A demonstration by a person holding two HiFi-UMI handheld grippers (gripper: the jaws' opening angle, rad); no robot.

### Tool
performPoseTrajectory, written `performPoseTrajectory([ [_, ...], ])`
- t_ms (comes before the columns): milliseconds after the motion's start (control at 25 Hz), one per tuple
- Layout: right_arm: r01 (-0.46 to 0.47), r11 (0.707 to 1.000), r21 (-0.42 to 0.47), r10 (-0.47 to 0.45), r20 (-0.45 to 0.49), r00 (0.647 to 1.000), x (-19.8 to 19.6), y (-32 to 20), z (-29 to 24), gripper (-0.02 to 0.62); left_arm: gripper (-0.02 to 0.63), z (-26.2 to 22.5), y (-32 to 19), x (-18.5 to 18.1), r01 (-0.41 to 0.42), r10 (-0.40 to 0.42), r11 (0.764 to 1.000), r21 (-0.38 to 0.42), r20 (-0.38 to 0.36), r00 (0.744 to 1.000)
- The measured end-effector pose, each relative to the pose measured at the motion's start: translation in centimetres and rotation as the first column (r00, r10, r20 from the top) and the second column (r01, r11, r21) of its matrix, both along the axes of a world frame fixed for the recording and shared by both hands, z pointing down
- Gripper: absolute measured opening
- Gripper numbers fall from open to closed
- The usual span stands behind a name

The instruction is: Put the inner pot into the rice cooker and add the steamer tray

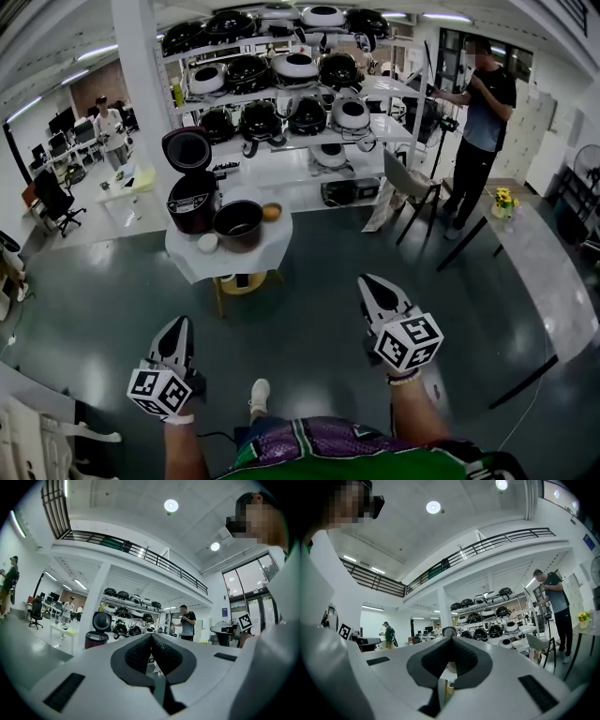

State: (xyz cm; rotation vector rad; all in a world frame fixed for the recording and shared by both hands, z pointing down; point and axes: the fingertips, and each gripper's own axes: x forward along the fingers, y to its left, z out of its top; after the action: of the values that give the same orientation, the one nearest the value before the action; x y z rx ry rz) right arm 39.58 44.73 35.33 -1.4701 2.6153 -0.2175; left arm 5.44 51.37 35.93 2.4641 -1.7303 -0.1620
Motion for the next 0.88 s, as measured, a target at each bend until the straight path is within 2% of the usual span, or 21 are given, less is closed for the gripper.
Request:
performPoseTrajectory([
  [240,0.022,1.000,-0.002,-0.022,0.021,1.000,-0.8,-1.7,-0.3,0.006,0.021,-0.3,-0.8,-0.1,0.004,-0.004,1.000,-0.015,0.011,1.000],
  [480,0.091,0.996,-0.012,-0.091,0.012,0.996,-4.2,-5.0,0.2,0.006,0.021,0.3,-3.3,-2.3,0.027,-0.026,0.999,-0.031,0.030,0.999],
  [680,0.137,0.990,-0.026,-0.138,-0.039,0.990,-7.9,-8.8,1.2,0.006,0.021,1.8,-8.3,-4.9,0.036,-0.036,0.999,-0.038,-0.003,0.999],
  [880,0.110,0.991,-0.072,-0.114,-0.053,0.992,-9.9,-16.2,1.8,0.006,0.023,3.7,-16.2,-7.3,0.017,-0.018,0.997,-0.071,-0.016,1.000],
])
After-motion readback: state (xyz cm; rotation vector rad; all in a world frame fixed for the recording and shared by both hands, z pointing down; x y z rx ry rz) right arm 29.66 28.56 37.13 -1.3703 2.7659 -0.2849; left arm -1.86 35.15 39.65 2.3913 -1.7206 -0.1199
